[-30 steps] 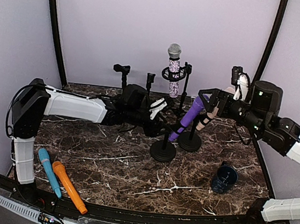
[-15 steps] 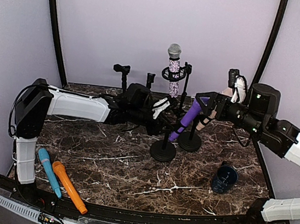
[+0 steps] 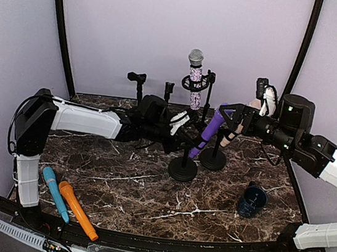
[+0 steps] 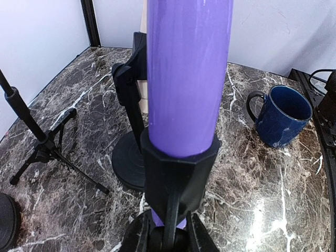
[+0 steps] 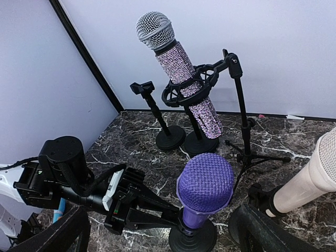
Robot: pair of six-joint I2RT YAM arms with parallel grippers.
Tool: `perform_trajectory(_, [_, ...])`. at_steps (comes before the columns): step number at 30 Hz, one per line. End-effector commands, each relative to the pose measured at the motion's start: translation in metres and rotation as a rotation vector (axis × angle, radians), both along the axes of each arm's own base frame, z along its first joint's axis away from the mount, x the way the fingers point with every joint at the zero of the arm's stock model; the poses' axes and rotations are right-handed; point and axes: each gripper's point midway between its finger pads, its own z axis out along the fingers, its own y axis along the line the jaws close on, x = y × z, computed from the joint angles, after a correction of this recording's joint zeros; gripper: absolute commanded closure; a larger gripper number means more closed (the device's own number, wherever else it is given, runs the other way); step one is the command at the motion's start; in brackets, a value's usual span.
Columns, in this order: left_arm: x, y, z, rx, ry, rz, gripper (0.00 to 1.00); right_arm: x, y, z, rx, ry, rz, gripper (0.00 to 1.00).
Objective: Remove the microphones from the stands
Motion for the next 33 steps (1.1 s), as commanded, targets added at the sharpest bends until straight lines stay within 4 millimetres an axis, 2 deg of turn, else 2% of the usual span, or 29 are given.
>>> perform_trajectory(1, [-0.014,0.020,0.024,-0.014,-0.032,0.004,1.00,-0.004,0.001,0.023,0.061,-0.063,0.032,0.01])
perform_trajectory(2, [-0.018,0.024,0.020,-0.007,-0.022,0.004,1.00,-0.004,0.002,0.024,0.060,-0.064,0.033,0.01])
perform_trajectory(3, [-0.022,0.027,0.028,-0.017,-0.027,0.002,1.00,-0.005,0.002,0.023,0.060,-0.063,0.035,0.01])
perform_trajectory(4, [-0.027,0.031,0.022,-0.003,-0.010,-0.005,1.00,-0.004,0.002,0.023,0.060,-0.063,0.035,0.02])
perform_trajectory(5, [-0.031,0.034,0.029,-0.009,-0.019,-0.011,1.00,-0.004,0.003,0.023,0.063,-0.064,0.036,0.01])
perform_trajectory(6, [-0.036,0.040,0.021,0.011,-0.004,-0.014,1.00,-0.004,0.003,0.023,0.064,-0.065,0.038,0.01])
perform_trajectory(7, [-0.040,0.044,0.026,0.014,-0.012,-0.014,1.00,-0.004,0.005,0.023,0.068,-0.065,0.045,0.01])
perform_trajectory(8, [-0.043,0.050,0.020,0.031,-0.006,-0.007,1.00,-0.004,0.007,0.023,0.074,-0.067,0.054,0.01])
perform_trajectory(9, [-0.045,0.054,0.026,0.032,-0.018,-0.002,1.00,-0.004,0.010,0.021,0.078,-0.066,0.069,0.01])
perform_trajectory(10, [-0.049,0.059,0.021,0.044,-0.010,-0.003,1.00,-0.005,0.013,0.020,0.080,-0.063,0.082,0.01])
perform_trajectory(13, [-0.061,0.068,0.028,0.044,-0.007,-0.021,1.00,-0.006,0.025,0.016,0.095,-0.039,0.136,0.01])
perform_trajectory(14, [-0.065,0.071,0.025,0.049,0.000,-0.027,1.00,-0.008,0.030,0.016,0.103,-0.032,0.163,0.01])
perform_trajectory(15, [-0.069,0.074,0.032,0.037,-0.007,-0.036,1.00,-0.010,0.034,0.013,0.108,-0.020,0.184,0.01])
perform_trajectory(16, [-0.073,0.077,0.029,0.041,0.000,-0.039,1.00,-0.012,0.038,0.016,0.129,-0.029,0.205,0.01])
perform_trajectory(17, [-0.076,0.078,0.034,0.024,-0.008,-0.044,1.00,-0.013,0.041,0.016,0.143,-0.027,0.222,0.01])
perform_trajectory(18, [-0.080,0.081,0.029,0.028,-0.001,-0.046,1.00,-0.014,0.044,0.014,0.155,-0.023,0.239,0.01])
perform_trajectory(19, [-0.081,0.082,0.036,0.002,-0.016,-0.044,1.00,-0.015,0.046,0.013,0.164,-0.019,0.248,0.01])
perform_trajectory(20, [-0.083,0.086,0.028,0.008,-0.006,-0.042,1.00,-0.015,0.048,0.011,0.170,-0.012,0.255,0.01])
perform_trajectory(21, [-0.084,0.086,0.033,-0.016,-0.021,-0.039,1.00,-0.015,0.050,0.009,0.179,-0.005,0.263,0.01])
perform_trajectory(26, [-0.086,0.090,0.020,0.002,-0.013,-0.033,1.00,-0.018,0.065,0.000,0.193,0.006,0.307,0.03])
perform_trajectory(30, [-0.084,0.091,0.016,0.015,-0.024,-0.026,1.00,-0.014,0.080,-0.022,0.110,0.022,0.252,0.03])
perform_trajectory(33, [-0.084,0.091,0.013,0.022,-0.022,-0.025,1.00,-0.019,0.095,-0.033,0.062,0.019,0.266,0.03])
